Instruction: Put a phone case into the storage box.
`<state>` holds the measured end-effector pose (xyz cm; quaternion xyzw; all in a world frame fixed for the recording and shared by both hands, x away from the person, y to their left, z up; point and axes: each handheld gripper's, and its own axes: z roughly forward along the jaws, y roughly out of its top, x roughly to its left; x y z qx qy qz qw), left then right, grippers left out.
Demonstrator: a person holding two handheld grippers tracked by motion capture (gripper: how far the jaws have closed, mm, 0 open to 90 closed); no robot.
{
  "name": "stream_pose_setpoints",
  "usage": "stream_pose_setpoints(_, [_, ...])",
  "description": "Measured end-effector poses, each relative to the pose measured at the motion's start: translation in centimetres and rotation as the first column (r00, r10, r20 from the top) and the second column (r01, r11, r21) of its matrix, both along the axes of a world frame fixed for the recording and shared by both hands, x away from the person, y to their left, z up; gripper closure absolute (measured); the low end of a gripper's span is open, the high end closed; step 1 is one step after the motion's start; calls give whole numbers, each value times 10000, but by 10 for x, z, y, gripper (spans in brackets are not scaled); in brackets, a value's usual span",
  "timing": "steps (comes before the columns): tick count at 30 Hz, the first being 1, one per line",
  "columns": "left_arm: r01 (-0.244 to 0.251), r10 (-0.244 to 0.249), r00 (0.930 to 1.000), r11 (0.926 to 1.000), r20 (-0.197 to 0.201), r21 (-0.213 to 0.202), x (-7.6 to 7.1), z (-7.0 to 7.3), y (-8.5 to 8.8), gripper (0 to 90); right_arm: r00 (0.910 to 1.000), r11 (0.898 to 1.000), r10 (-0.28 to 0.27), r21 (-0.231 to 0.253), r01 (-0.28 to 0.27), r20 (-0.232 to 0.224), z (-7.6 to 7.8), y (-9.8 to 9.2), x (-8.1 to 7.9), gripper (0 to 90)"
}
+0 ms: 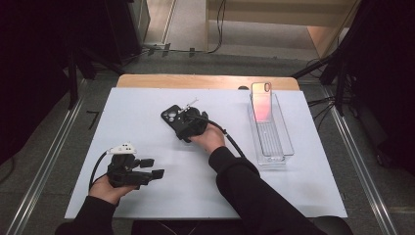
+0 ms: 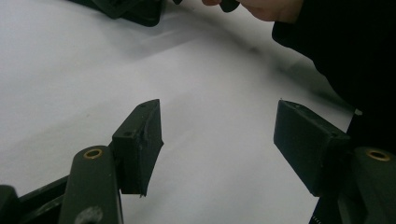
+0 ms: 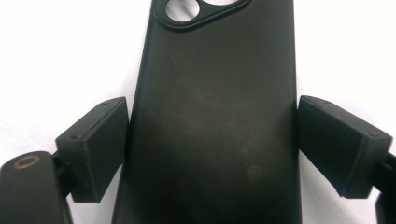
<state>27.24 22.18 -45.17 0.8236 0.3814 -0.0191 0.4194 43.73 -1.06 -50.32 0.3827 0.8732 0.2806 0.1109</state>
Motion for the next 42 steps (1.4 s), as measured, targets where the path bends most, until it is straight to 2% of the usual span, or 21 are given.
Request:
stream_pose_setpoints(8, [-15, 15, 10000, 10000, 7, -14, 1, -1, 1, 330, 9999, 9999, 22, 144, -21, -100, 1, -3, 1, 140])
stream_pose_setpoints(15, [-47, 47, 10000, 10000, -6, -5, 1, -1, 1, 330, 9990, 9979, -54, 641, 82, -446, 4, -8, 3, 144])
stream_pose_setpoints(18, [-67, 67, 10000, 10000, -9, 9, 1, -1, 2, 330, 9993, 9966, 0, 828, 31, -373, 7, -8, 2, 145])
stream_pose_setpoints(25, [-72, 72, 10000, 10000, -1, 20, 1, -1, 2, 331, 9997, 9927, 88, 1201, -58, -244, 20, -10, -2, 146])
stream_pose_setpoints(32, [-114, 114, 9999, 9999, -30, 60, 2, -1, 2, 331, 9998, 9847, 69, 1743, -32, -206, 37, -23, -7, 146])
stream_pose_setpoints(37, [-126, 127, 9999, 9999, -50, 117, 3, -1, 1, 331, 9995, 9791, 202, 2029, -145, -259, 47, -32, -16, 146])
stream_pose_setpoints(42, [-145, 146, 9999, 9999, -58, 78, 4, -1, 0, 331, 9994, 9742, 347, 2235, -322, -74, 59, -43, -29, 145])
